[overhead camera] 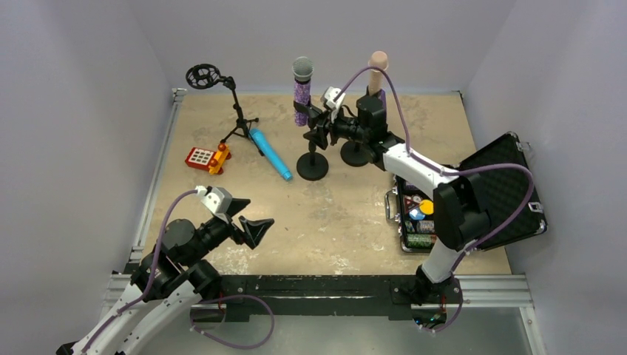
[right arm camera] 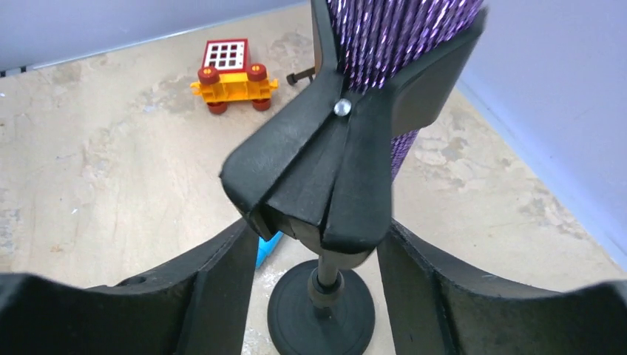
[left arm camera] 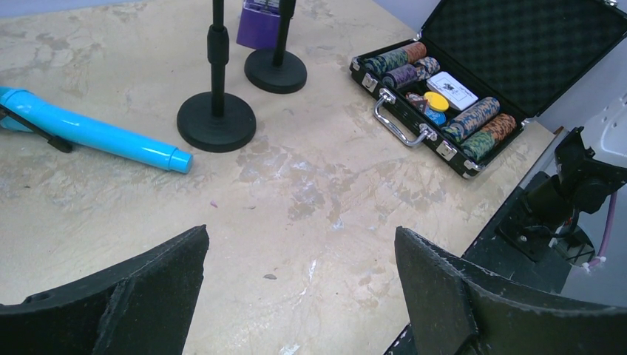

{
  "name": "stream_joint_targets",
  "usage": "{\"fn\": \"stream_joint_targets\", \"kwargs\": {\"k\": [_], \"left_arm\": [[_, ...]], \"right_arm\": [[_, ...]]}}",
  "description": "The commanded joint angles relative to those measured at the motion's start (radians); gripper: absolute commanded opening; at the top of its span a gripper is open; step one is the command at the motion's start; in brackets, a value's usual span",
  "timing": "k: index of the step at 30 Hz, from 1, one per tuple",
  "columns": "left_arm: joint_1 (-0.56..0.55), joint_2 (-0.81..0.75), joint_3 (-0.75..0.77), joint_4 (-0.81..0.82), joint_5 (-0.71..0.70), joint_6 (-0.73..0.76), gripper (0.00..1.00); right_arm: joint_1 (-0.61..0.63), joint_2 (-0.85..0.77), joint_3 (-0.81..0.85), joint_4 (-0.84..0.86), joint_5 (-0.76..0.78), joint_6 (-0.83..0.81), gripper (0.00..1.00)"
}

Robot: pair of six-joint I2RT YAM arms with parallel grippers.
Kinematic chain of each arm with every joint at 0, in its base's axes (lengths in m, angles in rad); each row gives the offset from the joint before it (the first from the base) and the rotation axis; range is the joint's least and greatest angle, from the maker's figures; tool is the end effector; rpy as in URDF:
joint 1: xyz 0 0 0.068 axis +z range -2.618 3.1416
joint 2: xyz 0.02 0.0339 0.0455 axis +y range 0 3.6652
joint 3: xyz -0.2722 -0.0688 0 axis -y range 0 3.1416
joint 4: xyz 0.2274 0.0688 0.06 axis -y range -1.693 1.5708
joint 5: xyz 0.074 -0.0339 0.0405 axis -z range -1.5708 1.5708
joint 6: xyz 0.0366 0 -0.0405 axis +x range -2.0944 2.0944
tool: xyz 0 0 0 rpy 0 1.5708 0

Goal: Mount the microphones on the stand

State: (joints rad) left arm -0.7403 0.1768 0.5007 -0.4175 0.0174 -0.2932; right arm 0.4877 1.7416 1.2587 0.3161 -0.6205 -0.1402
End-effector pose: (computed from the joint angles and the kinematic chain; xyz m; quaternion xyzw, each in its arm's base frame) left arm 0.0429 -0.0400 0.2803 0.1696 0.7197 -0.3382 0.5821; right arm 0.3415 0.2052 0.3121 -0.4120 0.6307 0.3359 0.5654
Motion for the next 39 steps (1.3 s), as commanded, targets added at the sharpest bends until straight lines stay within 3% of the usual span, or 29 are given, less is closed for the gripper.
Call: {"fn": "stream_joint_targets", "kwargs": {"k": [1,4,12,18,21,29,35,39], "left_arm": [[-0.001,0.002,0.039,-0.004,-0.002,0.001,0.99],[-0.001,0.002,0.053,-0.022,-0.010,-0.009,0.99],[-0.001,0.028,0.107,-0.088,-0.080,-0.039,0.99],[-0.001,0.035,0.131,-0.133,-0.107,-0.074,0.99],[-0.001,0.030,0.144,-0.157,-0.123,-0.085,0.99],[-0.001,0.044,0.155,-0.181,-0.176,-0.110,1.00],[-0.001,0.112,0.180,-0.175,-0.232,-0.106,1.00],[0.001,0.162,0.191,-0.167,-0.249,-0.089,1.00]], "right_arm": [[-0.016,-0.095,-0.035,0.064,-0.006,0.014,0.65],[-0.021,-0.140,-0.072,0.041,-0.021,0.010,0.71],[-0.020,-0.265,-0.147,-0.169,-0.141,-0.039,0.75],[-0.032,-0.352,-0.136,-0.527,-0.255,-0.173,0.76],[-0.048,-0.450,-0.191,-0.625,-0.278,-0.260,0.77],[-0.205,-0.706,-0.313,-0.820,-0.468,-0.420,0.80],[-0.276,-0.835,-0.303,-1.046,-0.436,-0.554,0.83],[-0.361,-0.914,-0.369,-1.062,-0.469,-0.553,0.84]]}}
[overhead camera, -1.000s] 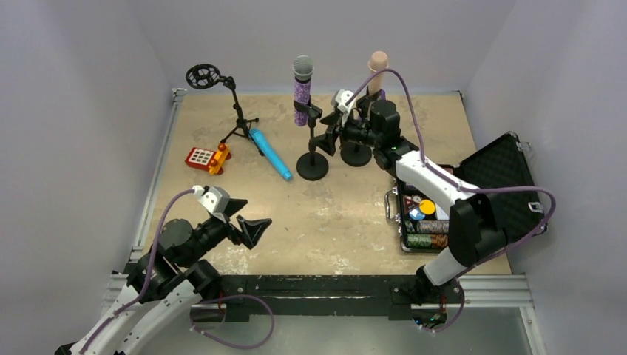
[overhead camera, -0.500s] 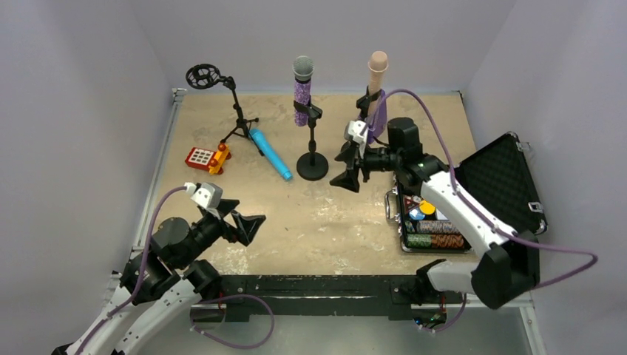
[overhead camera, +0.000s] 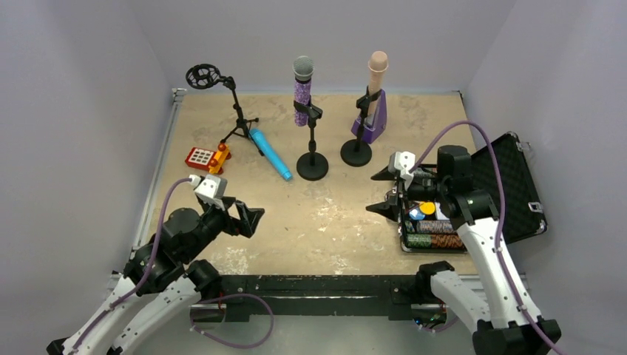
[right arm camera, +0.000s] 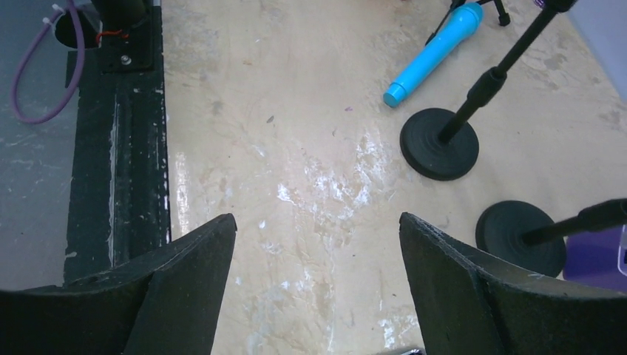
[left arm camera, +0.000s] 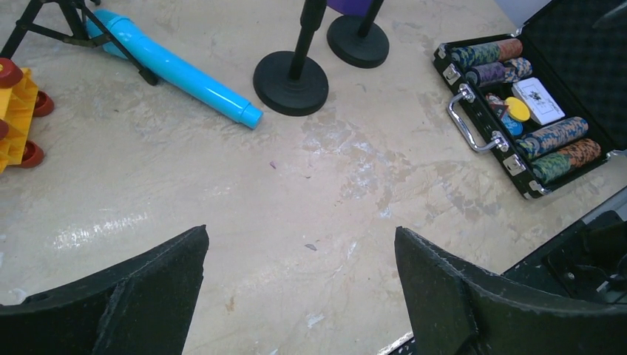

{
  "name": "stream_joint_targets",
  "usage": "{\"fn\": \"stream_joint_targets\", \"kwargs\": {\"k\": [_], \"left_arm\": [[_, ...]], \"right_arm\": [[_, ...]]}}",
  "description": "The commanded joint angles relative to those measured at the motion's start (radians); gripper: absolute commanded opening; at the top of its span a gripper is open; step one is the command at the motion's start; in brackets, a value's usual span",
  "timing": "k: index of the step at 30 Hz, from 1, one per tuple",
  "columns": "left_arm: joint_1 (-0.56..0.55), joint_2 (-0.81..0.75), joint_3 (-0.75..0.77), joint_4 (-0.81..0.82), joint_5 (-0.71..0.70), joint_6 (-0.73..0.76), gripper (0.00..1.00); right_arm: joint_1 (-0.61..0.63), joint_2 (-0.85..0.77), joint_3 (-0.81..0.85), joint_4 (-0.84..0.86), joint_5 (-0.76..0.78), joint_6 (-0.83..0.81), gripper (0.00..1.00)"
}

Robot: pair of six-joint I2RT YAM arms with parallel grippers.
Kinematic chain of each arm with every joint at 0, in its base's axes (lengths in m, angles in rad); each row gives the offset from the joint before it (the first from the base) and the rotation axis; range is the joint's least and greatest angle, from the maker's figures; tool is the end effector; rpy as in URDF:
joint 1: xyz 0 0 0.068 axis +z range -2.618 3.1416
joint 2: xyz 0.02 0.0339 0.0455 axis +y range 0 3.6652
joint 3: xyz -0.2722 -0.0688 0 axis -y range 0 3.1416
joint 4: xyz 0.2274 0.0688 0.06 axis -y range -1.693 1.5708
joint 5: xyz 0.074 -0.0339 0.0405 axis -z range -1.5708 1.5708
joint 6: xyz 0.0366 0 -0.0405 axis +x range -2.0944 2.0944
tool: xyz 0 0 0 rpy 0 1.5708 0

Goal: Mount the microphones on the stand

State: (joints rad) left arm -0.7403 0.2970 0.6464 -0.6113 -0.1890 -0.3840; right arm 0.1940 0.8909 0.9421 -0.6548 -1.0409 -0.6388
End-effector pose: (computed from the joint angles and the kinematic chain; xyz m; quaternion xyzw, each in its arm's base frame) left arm 0.0482 -0.0347 0.2989 0.0834 0.7875 -0.2597 0.5526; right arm 0.1402 0.0597 0.3442 -0.5221 0.6090 0.3404 0.4906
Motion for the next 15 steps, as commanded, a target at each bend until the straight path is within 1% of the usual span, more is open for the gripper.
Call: {"fn": "stream_joint_targets", "kwargs": {"k": [1,4,7,11,15], "left_arm": [[0.000,0.053,0.047,0.029,-0.047,0.007,1.00],[0.000,0.090,0.053,0.023,-0.066,0.021,1.00],[0.000,0.122,0.064,0.001,-0.101,0.037,0.99],[0.003,0.147,0.064,0.001,-0.166,0.053,1.00],[0.025,0.183,0.062,0.048,-0.208,0.079,1.00]], "right_arm": [[-0.096,-0.081,-0.078,-0.068,-0.066,-0.036,0.85],[-0.178,-0.109,-0.143,0.005,-0.138,0.000,0.85],[-0.238,-0.113,-0.153,0.008,-0.154,0.002,0.85],[-0.259,-0.122,-0.165,0.016,-0.154,0.009,0.85],[-0.261,-0.139,-0.170,0.018,-0.136,0.005,0.85]]}}
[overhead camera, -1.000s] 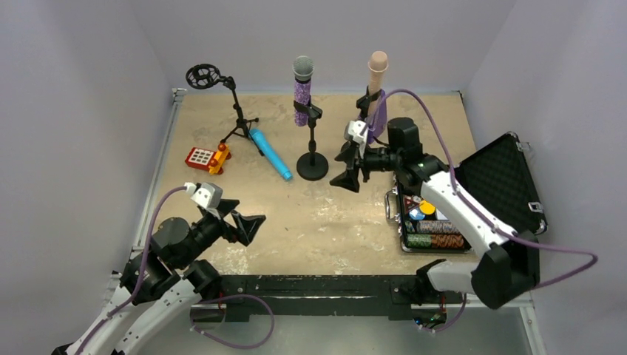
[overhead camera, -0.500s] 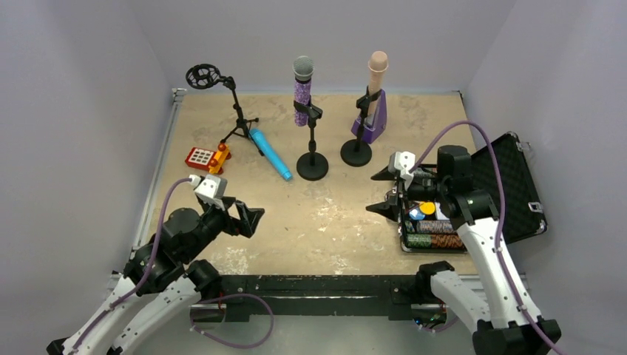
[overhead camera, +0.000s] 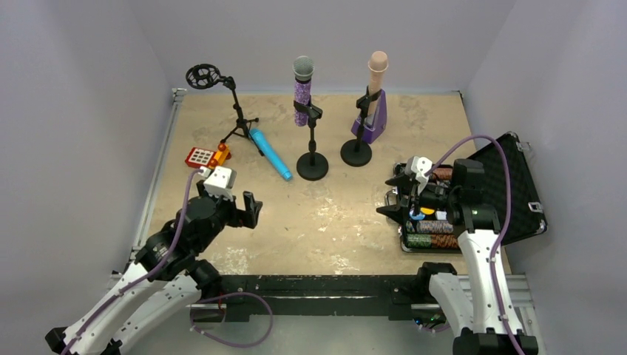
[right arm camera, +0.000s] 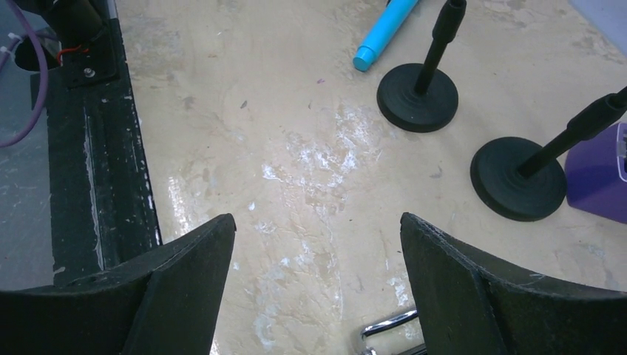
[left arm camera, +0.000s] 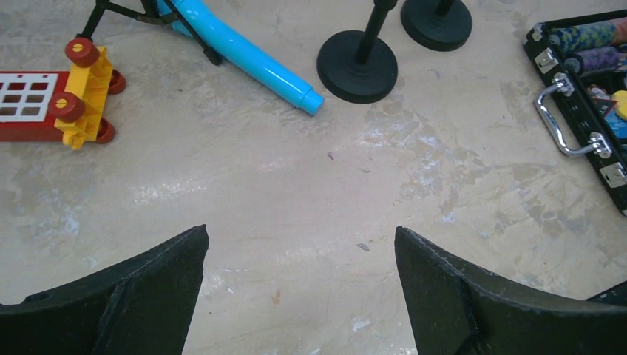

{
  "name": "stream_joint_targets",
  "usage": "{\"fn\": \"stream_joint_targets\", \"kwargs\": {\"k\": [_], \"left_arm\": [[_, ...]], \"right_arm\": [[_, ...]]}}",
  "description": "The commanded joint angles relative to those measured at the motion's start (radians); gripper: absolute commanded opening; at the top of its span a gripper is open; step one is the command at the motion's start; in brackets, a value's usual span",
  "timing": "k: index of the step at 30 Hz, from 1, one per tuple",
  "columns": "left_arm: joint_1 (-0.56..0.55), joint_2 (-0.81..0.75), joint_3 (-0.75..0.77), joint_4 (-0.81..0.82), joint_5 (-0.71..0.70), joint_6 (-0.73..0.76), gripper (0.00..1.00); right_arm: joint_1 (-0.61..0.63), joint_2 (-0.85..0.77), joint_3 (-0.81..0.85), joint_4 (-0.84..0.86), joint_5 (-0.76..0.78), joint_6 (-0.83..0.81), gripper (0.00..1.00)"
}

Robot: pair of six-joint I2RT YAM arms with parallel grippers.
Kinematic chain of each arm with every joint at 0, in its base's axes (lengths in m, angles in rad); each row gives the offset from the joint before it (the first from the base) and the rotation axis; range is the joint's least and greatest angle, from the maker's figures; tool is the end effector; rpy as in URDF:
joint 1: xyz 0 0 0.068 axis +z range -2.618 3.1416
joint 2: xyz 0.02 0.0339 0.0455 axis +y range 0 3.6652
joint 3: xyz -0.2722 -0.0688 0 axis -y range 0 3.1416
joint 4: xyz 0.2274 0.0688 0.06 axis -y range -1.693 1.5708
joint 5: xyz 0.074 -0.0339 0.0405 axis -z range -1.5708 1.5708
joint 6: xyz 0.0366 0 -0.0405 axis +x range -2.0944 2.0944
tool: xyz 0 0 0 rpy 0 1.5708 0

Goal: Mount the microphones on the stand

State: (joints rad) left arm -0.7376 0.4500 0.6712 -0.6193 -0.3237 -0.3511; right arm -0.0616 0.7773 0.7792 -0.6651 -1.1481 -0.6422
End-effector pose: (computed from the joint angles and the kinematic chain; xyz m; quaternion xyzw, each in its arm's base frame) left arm 0.0698 -0.0477 0.2982 0.0704 0.8239 -0.1680 0.5367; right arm 0.1252 0.0257 0.3100 -0.4441 0.6550 0.3313 0.5138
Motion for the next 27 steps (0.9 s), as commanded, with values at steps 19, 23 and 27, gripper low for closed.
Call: {"fn": "stream_joint_targets", "kwargs": {"k": [19,23,27], "left_arm": [[0.677,0.377,0.395,0.168,0.399,-0.006,0.99],[0.696,0.501,0.460,0.268,0.479,0.020,0.99],[0.698,0.656,0.479,0.450,0.603,0.132,0.98]], "right_arm": [[-0.023,-0.066,0.014,0.022,-0.025,0.042,0.85],[-0.023,-0.070,0.017,0.023,-0.025,0.041,0.85],[-0.023,-0.071,0.017,0.021,-0.032,0.040,0.85]]}}
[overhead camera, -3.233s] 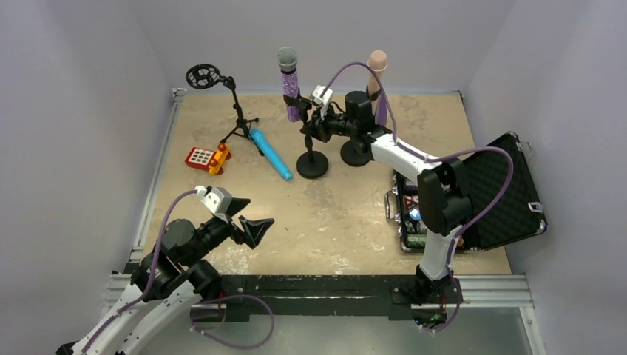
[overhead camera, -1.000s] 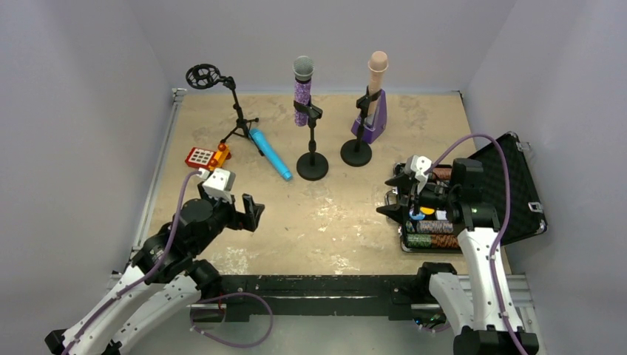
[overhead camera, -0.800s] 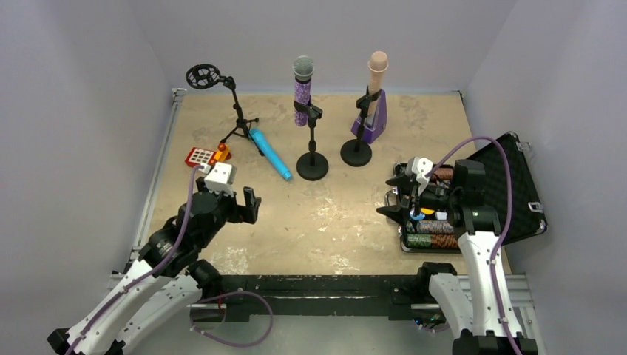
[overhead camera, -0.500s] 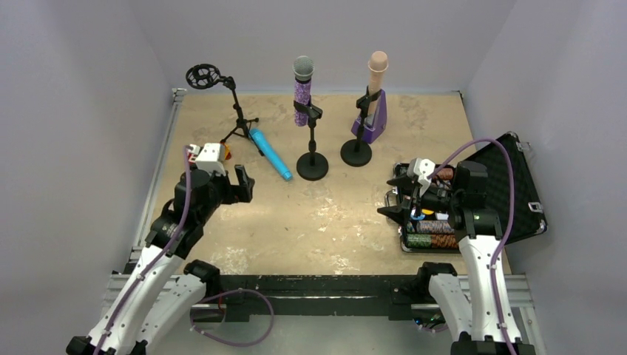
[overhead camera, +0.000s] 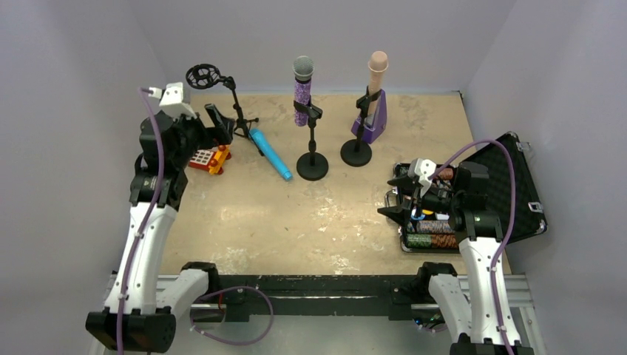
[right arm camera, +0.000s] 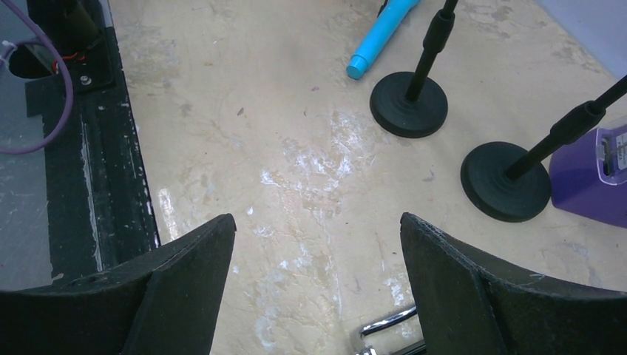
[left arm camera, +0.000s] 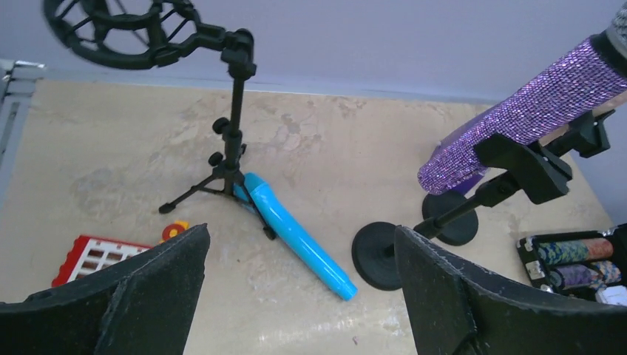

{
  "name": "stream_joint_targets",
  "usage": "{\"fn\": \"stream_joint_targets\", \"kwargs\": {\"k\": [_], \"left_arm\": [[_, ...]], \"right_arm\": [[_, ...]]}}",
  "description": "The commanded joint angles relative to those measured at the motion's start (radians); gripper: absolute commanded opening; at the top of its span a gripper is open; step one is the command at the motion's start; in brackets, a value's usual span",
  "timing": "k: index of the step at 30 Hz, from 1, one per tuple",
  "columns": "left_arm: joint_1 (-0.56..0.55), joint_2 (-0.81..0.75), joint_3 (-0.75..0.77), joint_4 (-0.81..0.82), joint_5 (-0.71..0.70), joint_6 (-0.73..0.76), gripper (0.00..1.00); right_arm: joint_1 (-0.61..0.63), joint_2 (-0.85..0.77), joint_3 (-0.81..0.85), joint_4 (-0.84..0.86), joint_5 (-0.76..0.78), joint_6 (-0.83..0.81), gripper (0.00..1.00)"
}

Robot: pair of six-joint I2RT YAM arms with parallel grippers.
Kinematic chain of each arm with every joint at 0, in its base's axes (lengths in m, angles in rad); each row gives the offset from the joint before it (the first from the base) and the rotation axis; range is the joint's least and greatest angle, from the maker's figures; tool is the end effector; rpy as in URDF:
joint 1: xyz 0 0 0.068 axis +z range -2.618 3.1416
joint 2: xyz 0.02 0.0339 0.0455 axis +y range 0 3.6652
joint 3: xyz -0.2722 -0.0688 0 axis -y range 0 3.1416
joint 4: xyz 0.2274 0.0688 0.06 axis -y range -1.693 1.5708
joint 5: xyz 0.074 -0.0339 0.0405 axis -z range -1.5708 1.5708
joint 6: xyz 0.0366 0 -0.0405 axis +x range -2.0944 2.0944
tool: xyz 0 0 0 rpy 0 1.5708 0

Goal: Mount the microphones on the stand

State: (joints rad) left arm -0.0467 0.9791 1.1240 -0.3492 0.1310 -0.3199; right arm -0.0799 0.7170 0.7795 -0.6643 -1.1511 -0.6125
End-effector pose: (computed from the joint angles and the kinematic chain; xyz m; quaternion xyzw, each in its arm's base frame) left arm 0.1921 -0.0138 0.4093 -0.0644 0.7723 -0.1647 0.6102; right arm 0.1136 0.0244 0.3161 -0.4399 0.6495 0.3205 0.5310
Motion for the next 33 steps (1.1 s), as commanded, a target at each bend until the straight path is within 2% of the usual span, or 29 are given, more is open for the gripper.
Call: {"fn": "stream_joint_targets", "kwargs": {"k": [1,5,9,12,18,21,30,31,33], "left_arm": [[0.007,0.159,0.025,0.229,0.146,0.131,0.97],[0.007,0.281,0.025,0.386,0.132,0.238,0.94],[0.007,0.397,-0.024,0.599,0.153,0.284,0.86],[0.007,0.480,-0.064,0.744,0.108,0.296,0.82],[0.007,0.637,0.010,0.778,0.055,0.347,0.76],[0.007,0.694,0.041,0.791,0.059,0.367,0.68],[0.007,0.791,0.104,0.835,0.069,0.387,0.54],[0.007,0.795,0.109,0.837,0.067,0.394,0.50],[0.007,0.796,0.122,0.830,0.068,0.403,0.36]], "right_arm": [[-0.004,-0.011,0.017,0.020,-0.030,0.011,0.85],[-0.004,-0.012,0.018,0.016,-0.029,0.005,0.85],[-0.004,-0.003,0.020,0.014,-0.029,0.000,0.85],[-0.005,0.003,0.018,0.009,-0.028,-0.006,0.85],[-0.019,0.018,0.020,0.002,-0.028,-0.014,0.86],[-0.025,0.029,0.022,-0.005,-0.030,-0.019,0.86],[-0.041,0.060,0.026,-0.015,-0.037,-0.029,0.85],[-0.042,0.060,0.027,-0.016,-0.040,-0.029,0.85],[-0.045,0.062,0.027,-0.016,-0.041,-0.030,0.85]]}}
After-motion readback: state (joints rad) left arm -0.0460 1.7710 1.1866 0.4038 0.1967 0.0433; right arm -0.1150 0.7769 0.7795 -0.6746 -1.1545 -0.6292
